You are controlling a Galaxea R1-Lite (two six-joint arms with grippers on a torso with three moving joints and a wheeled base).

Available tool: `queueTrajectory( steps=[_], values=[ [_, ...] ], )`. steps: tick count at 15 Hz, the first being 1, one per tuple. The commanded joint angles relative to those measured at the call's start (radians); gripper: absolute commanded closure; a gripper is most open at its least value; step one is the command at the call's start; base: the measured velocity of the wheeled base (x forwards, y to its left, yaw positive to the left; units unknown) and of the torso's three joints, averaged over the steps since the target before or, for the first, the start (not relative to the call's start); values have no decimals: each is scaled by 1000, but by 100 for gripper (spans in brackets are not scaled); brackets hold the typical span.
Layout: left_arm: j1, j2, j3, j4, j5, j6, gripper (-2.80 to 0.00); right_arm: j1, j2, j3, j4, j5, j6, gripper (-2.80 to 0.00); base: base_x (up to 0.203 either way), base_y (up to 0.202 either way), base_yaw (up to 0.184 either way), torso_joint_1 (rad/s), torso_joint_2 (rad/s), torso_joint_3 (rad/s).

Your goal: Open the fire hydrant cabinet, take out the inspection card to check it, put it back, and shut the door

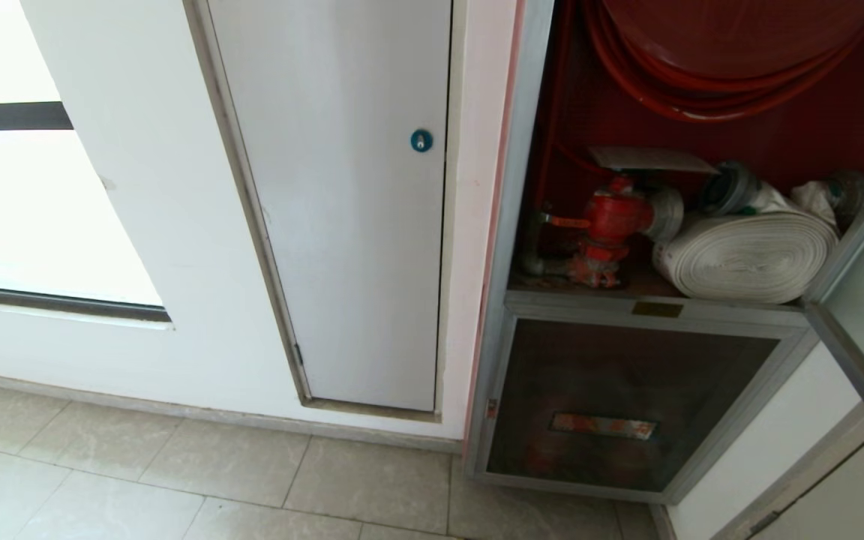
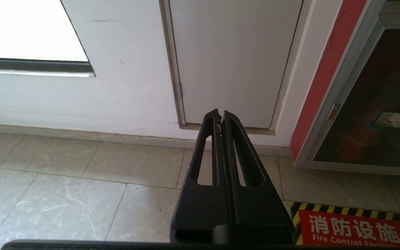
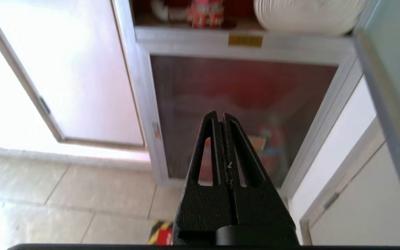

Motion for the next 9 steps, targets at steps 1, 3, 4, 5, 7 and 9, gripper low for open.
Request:
queueTrajectory(
  steps=[1, 3, 4, 5, 7, 9],
  values=[
    [0, 1, 0, 0, 0, 1, 0, 2, 0, 0, 30, 2, 0, 0, 0, 0, 0, 0, 0, 0],
    [0, 1, 0, 0, 0, 0, 0, 2, 0, -1, 30, 5, 0, 0, 0, 0, 0, 0, 0, 0],
    [0, 1, 0, 0, 0, 0, 0, 1, 0, -1, 30, 10, 7, 0, 0, 0, 0, 0, 0, 0],
    [0, 1, 0, 0, 0, 1, 0, 0, 0, -1, 30, 12, 7, 0, 0, 0, 0, 0, 0, 0],
    [0, 1, 0, 0, 0, 0, 0, 2, 0, -1, 28, 12, 11, 0, 0, 0, 0, 0, 0, 0],
    [0, 1, 0, 0, 0, 1, 0, 0, 0, -1, 28, 12, 25, 0, 0, 0, 0, 0, 0, 0]
  ],
)
